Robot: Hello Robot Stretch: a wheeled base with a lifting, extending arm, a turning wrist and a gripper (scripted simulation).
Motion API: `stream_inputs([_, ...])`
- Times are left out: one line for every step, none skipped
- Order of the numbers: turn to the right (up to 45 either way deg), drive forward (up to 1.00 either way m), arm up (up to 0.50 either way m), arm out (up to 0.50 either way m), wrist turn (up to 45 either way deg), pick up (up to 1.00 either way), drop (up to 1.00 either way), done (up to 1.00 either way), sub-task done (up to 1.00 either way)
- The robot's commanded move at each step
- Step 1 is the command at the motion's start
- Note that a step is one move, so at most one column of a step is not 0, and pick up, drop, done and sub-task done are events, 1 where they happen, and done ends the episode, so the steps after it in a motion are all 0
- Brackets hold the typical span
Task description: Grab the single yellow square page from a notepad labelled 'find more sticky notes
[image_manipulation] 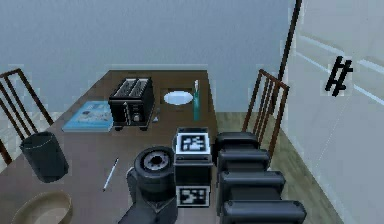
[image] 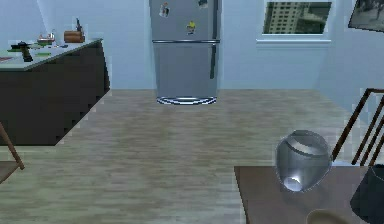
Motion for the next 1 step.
stream_inputs([0.0, 0.0, 0.0, 0.0, 45.0, 0.0, 0.0, 0.0, 0.0])
